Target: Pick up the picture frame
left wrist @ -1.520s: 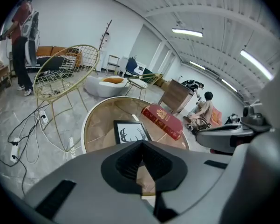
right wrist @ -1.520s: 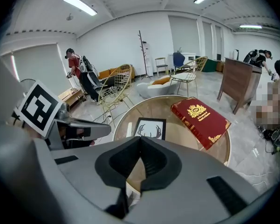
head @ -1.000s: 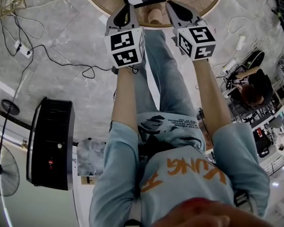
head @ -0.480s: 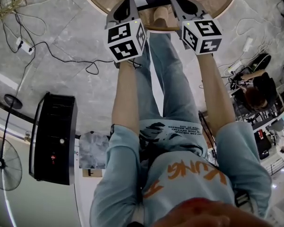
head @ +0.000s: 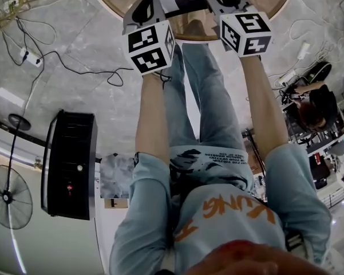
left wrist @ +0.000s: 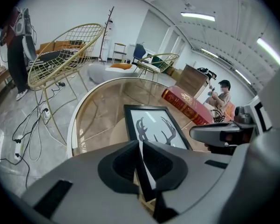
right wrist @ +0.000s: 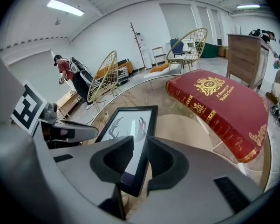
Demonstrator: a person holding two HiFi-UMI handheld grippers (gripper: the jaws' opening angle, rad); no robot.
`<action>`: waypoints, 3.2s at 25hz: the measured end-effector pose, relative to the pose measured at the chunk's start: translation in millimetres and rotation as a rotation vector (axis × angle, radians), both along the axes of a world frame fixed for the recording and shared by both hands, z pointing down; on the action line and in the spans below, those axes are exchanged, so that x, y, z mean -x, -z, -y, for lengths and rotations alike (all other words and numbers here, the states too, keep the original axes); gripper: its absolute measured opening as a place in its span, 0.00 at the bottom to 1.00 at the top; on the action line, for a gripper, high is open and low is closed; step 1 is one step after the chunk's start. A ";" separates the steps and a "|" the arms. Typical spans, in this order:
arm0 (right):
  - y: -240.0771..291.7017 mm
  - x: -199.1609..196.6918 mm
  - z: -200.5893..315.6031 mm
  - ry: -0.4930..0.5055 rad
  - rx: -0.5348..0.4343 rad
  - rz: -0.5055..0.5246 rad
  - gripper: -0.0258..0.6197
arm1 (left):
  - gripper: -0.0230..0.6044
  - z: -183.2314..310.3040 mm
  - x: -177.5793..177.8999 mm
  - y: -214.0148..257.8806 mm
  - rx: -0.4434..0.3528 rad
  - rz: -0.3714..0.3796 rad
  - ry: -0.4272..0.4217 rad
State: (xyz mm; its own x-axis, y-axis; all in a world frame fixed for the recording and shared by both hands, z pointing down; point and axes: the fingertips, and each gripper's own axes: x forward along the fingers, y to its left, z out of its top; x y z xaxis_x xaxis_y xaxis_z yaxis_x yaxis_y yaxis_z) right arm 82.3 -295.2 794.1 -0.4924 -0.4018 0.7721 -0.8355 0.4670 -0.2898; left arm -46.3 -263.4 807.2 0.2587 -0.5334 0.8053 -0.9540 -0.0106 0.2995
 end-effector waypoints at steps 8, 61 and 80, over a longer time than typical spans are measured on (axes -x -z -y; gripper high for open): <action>-10.1 6.6 11.5 0.007 0.014 -0.010 0.24 | 0.22 10.9 6.3 -13.6 0.059 0.037 0.020; 80.4 11.7 -21.2 -0.199 -0.082 0.056 0.14 | 0.16 -25.1 20.3 85.9 -0.052 -0.053 0.086; 309.1 40.9 -20.3 -0.246 -0.252 0.159 0.14 | 0.16 -19.6 52.8 318.6 -0.253 -0.010 0.101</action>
State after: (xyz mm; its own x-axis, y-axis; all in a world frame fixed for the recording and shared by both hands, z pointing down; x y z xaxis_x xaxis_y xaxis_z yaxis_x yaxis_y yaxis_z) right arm 41.3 -274.9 485.0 -0.4636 -0.6899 0.5560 -0.8851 0.3315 -0.3267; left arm -99.1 -243.9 488.6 0.2014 -0.7410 0.6406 -0.9511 0.0084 0.3087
